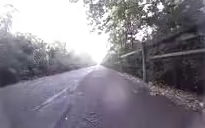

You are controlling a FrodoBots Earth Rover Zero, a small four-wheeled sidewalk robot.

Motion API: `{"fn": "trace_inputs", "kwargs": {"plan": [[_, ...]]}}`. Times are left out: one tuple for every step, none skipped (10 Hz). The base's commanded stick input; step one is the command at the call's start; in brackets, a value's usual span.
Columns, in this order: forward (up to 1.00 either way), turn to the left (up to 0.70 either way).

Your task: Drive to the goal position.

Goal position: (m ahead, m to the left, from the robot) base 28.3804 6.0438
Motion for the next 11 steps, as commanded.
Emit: {"fn": "trace_inputs", "kwargs": {"plan": [[1.00,0.00],[1.00,0.00],[1.00,0.00],[1.00,0.00],[1.00,0.00],[1.00,0.00],[1.00,0.00],[1.00,0.00],[1.00,0.00],[1.00,0.00],[1.00,0.00]]}}
